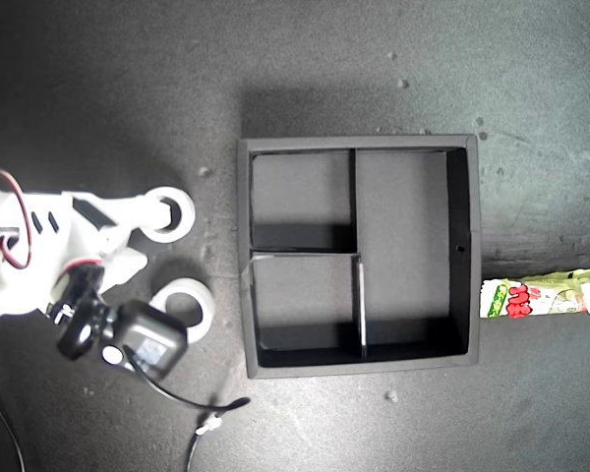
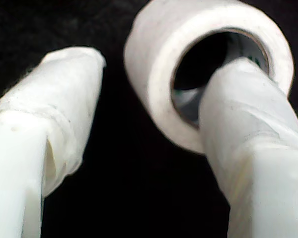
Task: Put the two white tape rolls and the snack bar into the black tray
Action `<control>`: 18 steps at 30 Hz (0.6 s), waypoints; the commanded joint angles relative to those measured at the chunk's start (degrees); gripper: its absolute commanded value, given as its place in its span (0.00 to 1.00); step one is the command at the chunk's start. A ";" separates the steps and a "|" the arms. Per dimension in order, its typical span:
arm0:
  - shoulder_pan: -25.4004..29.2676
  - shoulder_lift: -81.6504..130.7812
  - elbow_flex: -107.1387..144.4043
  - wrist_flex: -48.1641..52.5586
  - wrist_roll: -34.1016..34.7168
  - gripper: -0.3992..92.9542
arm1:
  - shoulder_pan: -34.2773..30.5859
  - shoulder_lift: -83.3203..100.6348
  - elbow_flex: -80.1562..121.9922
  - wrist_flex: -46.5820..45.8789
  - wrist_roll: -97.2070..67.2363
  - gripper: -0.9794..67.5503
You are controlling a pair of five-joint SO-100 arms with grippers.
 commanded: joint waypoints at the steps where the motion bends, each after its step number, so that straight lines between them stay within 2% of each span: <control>1: -0.53 -1.85 -3.16 -1.41 0.62 0.17 | -0.09 0.00 0.53 -1.14 0.97 0.01; 9: -1.41 -6.24 -4.04 -2.55 -0.26 0.16 | -0.18 0.00 1.93 -1.49 1.76 0.01; 13: -4.48 -7.65 -0.79 -7.56 -1.23 0.10 | -0.79 0.00 2.37 -3.08 1.58 0.01; 18: -7.21 -6.42 -0.09 -7.65 -1.14 0.03 | -1.93 0.00 1.41 -2.99 1.41 0.01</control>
